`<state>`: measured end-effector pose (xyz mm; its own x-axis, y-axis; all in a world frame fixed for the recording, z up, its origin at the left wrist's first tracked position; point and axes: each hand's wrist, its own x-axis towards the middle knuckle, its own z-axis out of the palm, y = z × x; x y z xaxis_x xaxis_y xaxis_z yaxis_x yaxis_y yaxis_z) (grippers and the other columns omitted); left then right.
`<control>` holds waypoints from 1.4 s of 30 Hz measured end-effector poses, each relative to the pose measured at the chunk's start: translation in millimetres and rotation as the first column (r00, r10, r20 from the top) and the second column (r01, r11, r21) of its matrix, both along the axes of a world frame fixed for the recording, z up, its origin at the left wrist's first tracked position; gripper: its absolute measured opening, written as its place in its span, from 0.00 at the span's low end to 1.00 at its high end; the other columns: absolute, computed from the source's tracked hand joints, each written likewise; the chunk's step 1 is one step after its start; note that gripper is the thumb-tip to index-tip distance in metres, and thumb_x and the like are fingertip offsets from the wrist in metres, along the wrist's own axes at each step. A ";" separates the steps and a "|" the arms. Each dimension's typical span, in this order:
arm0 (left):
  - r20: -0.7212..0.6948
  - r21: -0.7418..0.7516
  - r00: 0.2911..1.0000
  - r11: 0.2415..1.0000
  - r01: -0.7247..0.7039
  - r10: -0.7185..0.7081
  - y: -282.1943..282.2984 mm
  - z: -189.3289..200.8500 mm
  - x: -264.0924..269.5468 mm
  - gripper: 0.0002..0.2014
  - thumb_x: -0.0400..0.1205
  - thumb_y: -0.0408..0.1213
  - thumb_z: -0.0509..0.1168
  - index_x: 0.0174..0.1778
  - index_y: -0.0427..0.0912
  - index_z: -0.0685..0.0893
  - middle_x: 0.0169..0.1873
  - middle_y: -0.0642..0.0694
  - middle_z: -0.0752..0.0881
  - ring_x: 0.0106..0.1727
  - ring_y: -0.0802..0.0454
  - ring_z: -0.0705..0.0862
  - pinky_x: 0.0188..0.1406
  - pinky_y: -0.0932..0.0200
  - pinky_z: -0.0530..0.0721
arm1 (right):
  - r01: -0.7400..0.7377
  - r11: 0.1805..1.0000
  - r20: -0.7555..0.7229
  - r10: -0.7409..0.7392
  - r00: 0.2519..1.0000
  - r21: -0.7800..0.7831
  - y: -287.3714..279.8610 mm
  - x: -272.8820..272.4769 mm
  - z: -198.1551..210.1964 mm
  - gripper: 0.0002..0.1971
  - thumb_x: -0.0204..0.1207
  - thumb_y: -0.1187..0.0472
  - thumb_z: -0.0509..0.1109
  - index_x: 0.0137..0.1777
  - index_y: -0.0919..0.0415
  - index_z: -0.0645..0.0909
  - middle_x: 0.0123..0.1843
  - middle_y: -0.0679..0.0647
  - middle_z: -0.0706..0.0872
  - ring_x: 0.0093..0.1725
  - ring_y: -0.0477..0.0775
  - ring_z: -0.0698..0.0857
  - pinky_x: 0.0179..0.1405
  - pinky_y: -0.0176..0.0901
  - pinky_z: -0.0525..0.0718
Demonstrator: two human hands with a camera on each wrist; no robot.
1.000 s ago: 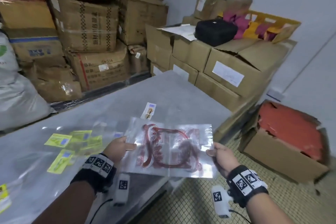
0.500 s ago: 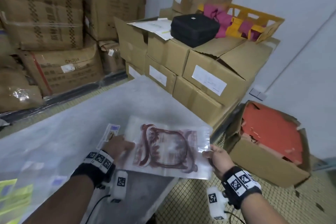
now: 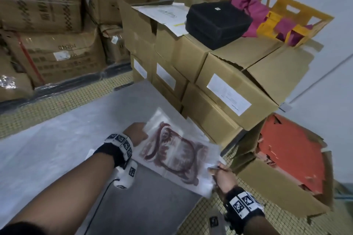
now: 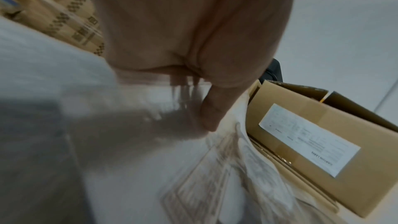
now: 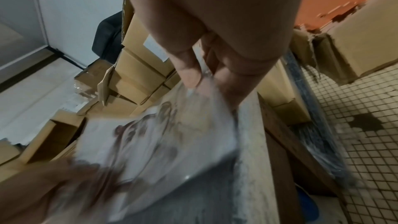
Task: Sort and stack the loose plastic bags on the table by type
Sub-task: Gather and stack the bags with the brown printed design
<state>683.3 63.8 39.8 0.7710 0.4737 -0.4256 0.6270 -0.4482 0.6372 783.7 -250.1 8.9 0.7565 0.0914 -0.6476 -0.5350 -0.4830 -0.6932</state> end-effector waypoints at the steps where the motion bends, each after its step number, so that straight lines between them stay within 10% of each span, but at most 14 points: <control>1: -0.020 0.041 1.000 0.999 0.023 -0.022 2.3 -0.3 7.7 0.19 0.80 0.26 0.64 0.68 0.34 0.81 0.66 0.36 0.82 0.64 0.41 0.80 0.58 0.59 0.76 | 0.037 0.999 -0.025 -0.036 0.999 0.034 -0.3 0.7 -2.8 0.10 0.75 0.73 0.72 0.54 0.65 0.83 0.31 0.58 0.84 0.21 0.52 0.78 0.17 0.37 0.74; 5: -0.084 0.148 0.993 0.984 0.100 -0.088 4.7 -0.6 36.9 0.19 0.88 0.34 0.57 0.75 0.35 0.74 0.74 0.37 0.75 0.74 0.42 0.74 0.72 0.57 0.68 | 0.069 0.970 -0.235 -0.012 0.972 0.234 -4.1 1.4 -0.6 0.10 0.74 0.74 0.70 0.54 0.66 0.82 0.41 0.64 0.89 0.41 0.63 0.88 0.46 0.61 0.89; 10: -0.103 0.163 0.991 0.982 0.097 -0.080 4.1 4.1 75.2 0.20 0.87 0.32 0.59 0.76 0.40 0.75 0.75 0.42 0.76 0.75 0.43 0.74 0.73 0.57 0.70 | -0.312 0.935 -0.362 0.353 0.863 0.167 -16.5 22.8 26.2 0.11 0.76 0.65 0.74 0.56 0.66 0.82 0.43 0.64 0.88 0.41 0.63 0.87 0.39 0.54 0.87; 13: -0.099 0.093 0.994 0.994 0.057 -0.048 0.7 3.7 93.7 0.08 0.83 0.34 0.65 0.51 0.52 0.88 0.52 0.52 0.88 0.56 0.46 0.85 0.60 0.56 0.82 | -0.630 0.776 -0.423 0.583 0.694 0.036 -25.8 69.2 37.5 0.14 0.76 0.56 0.76 0.53 0.66 0.84 0.43 0.61 0.89 0.37 0.58 0.87 0.31 0.46 0.84; 17: -0.068 0.030 0.994 0.996 -0.078 0.080 -5.4 -0.7 106.4 0.11 0.80 0.34 0.67 0.36 0.56 0.88 0.40 0.52 0.89 0.44 0.48 0.85 0.53 0.51 0.87 | -0.751 0.619 -0.139 0.743 0.655 -0.229 -8.5 130.2 29.3 0.12 0.77 0.52 0.71 0.50 0.61 0.84 0.43 0.56 0.90 0.36 0.52 0.87 0.38 0.52 0.88; 22: -0.128 0.107 0.991 0.994 -0.024 0.038 -10.4 -2.5 107.9 0.14 0.81 0.34 0.66 0.32 0.54 0.88 0.40 0.49 0.87 0.49 0.42 0.85 0.60 0.47 0.85 | -0.776 0.573 0.259 0.817 0.515 -0.263 55.9 144.0 16.1 0.15 0.79 0.55 0.70 0.65 0.55 0.81 0.57 0.49 0.86 0.59 0.48 0.84 0.55 0.34 0.77; 29: -0.179 0.195 0.973 0.975 -0.109 0.145 -11.4 -0.5 100.3 0.28 0.78 0.29 0.67 0.75 0.52 0.76 0.73 0.42 0.75 0.71 0.43 0.76 0.72 0.52 0.73 | -0.817 0.468 0.265 0.880 0.394 -0.337 112.2 139.2 4.1 0.17 0.81 0.56 0.65 0.69 0.56 0.79 0.64 0.58 0.84 0.62 0.58 0.83 0.58 0.41 0.78; 35: -0.066 0.348 0.880 0.837 -0.422 0.471 -38.4 9.9 60.8 0.38 0.75 0.46 0.72 0.80 0.61 0.62 0.73 0.42 0.68 0.72 0.40 0.68 0.74 0.38 0.67 | -0.806 0.478 0.321 0.869 0.376 -0.350 126.9 141.7 1.1 0.13 0.81 0.63 0.65 0.63 0.59 0.83 0.63 0.61 0.84 0.61 0.61 0.83 0.58 0.41 0.79; 42: -0.043 0.024 0.687 0.688 -0.726 0.726 -120.8 -22.4 3.9 0.25 0.76 0.39 0.70 0.70 0.48 0.74 0.60 0.40 0.77 0.66 0.38 0.76 0.67 0.47 0.78 | -0.794 0.529 0.314 0.840 0.442 -0.298 126.5 140.2 -11.4 0.13 0.77 0.68 0.68 0.57 0.57 0.87 0.55 0.55 0.89 0.59 0.58 0.85 0.56 0.37 0.78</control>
<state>687.2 -57.1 17.4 0.1654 0.8791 -0.4469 0.7859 0.1562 0.5982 924.0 -123.6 -2.5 0.5316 0.7603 -0.3733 0.4363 -0.6236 -0.6487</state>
